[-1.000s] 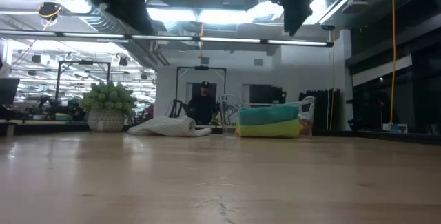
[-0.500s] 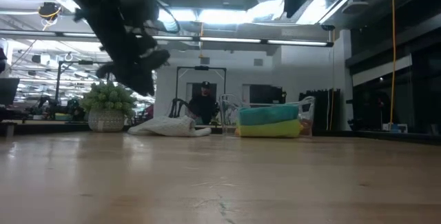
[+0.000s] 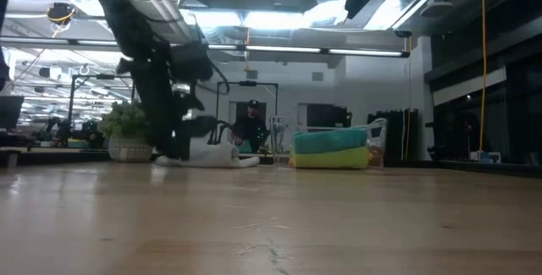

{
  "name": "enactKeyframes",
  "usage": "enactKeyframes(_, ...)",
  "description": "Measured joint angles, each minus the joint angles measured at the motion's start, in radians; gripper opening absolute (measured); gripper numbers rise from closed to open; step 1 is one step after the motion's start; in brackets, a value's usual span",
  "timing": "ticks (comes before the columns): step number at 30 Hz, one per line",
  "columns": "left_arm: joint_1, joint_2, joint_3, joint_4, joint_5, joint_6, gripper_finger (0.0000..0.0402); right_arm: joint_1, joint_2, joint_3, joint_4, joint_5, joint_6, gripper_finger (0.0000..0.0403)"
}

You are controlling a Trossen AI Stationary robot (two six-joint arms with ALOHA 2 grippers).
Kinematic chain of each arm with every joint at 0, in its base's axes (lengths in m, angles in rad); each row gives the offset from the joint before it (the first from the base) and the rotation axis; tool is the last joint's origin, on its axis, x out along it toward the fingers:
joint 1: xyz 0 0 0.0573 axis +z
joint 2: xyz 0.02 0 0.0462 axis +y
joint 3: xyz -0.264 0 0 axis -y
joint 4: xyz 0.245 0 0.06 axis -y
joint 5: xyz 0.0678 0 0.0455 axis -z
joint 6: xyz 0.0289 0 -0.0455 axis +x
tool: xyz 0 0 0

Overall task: Fold microfiber towels
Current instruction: Fold the gray microfiber cloth

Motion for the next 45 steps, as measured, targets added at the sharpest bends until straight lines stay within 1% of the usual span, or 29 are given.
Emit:
enactKeyframes(1, 0.0, 0.019, 0.001, 0.002, 0.005, -0.023, 0.0096, 0.0, 0.0, 0.0, 0.0, 0.0, 0.0, 0.0226)
enactKeyframes(2, 0.0, 0.033, 0.005, 0.003, 0.031, -0.045, 0.0096, 0.0, 0.0, 0.0, -0.001, 0.0, -0.003, 0.0226)
enactKeyframes(4, -0.004, 0.043, 0.008, 0.006, 0.132, -0.093, 0.0096, 0.0, 0.0, 0.0, -0.002, 0.0, -0.006, 0.0226)
enactKeyframes(6, -0.043, 0.043, 0.011, 0.031, 0.236, -0.124, 0.0096, 0.0, 0.0, 0.0, -0.002, 0.0, -0.009, 0.0226)
enactKeyframes(12, -0.229, -0.011, 0.013, 0.061, 0.591, -0.134, 0.0096, 0.0, 0.0, 0.0, -0.009, -0.001, -0.005, 0.0226)
enactKeyframes(14, -0.31, -0.023, 0.016, 0.045, 0.655, -0.138, 0.0096, 0.0, 0.0, 0.0, -0.023, 0.0, -0.001, 0.0226)
enactKeyframes(15, -0.353, -0.024, 0.023, 0.05, 0.665, -0.148, 0.0096, 0.0, 0.0, 0.0, -0.024, -0.001, 0.001, 0.0226)
enactKeyframes(17, -0.425, -0.024, 0.04, 0.086, 0.638, -0.182, 0.0096, 0.0, 0.0, 0.0, -0.024, -0.001, 0.012, 0.0226)
enactKeyframes(19, -0.481, -0.024, 0.063, 0.171, 0.56, -0.196, 0.0096, 0.0, 0.0, 0.0, -0.024, -0.001, 0.022, 0.0226)
enactKeyframes(21, -0.526, -0.025, 0.093, 0.29, 0.461, -0.172, 0.0096, 0.0, 0.0, 0.0, -0.024, -0.001, 0.026, 0.0226)
enactKeyframes(23, -0.564, -0.027, 0.124, 0.366, 0.395, -0.11, 0.0096, 0.009, 0.0, 0.0, -0.025, -0.001, 0.065, 0.0226)
enactKeyframes(26, -0.619, -0.027, 0.18, 0.378, 0.362, -0.034, 0.0096, 0.039, -0.018, -0.002, -0.025, 0.0, 0.129, 0.0226)
enactKeyframes(29, -0.672, -0.027, 0.209, 0.36, 0.358, 0.01, 0.0096, 0.102, -0.087, -0.046, -0.024, 0.002, 0.159, 0.0226)
enactKeyframes(31, -0.703, -0.033, 0.216, 0.326, 0.357, 0.029, 0.0096, 0.157, -0.147, -0.118, -0.015, 0.041, 0.194, 0.0226)
enactKeyframes(33, -0.727, -0.053, 0.217, 0.246, 0.357, 0.006, 0.0096, 0.214, -0.212, -0.22, 0.017, 0.113, 0.251, 0.0226)
enactKeyframes(35, -0.743, -0.077, 0.218, 0.093, 0.357, -0.042, 0.0096, 0.266, -0.28, -0.341, 0.052, 0.177, 0.336, 0.0226)
enactKeyframes(39, -0.761, -0.125, 0.217, -0.214, 0.353, -0.179, 0.0096, 0.356, -0.399, -0.596, 0.119, 0.246, 0.483, 0.0226)
enactKeyframes(40, -0.766, -0.137, 0.217, -0.265, 0.351, -0.206, 0.0096, 0.379, -0.423, -0.657, 0.153, 0.26, 0.521, 0.0226)
enactKeyframes(42, -0.777, -0.148, 0.217, -0.318, 0.344, -0.206, 0.0096, 0.424, -0.469, -0.773, 0.24, 0.284, 0.588, 0.0226)
enactKeyframes(45, -0.796, -0.153, 0.217, -0.367, 0.327, -0.142, 0.0096, 0.493, -0.516, -0.917, 0.452, 0.328, 0.593, 0.0226)
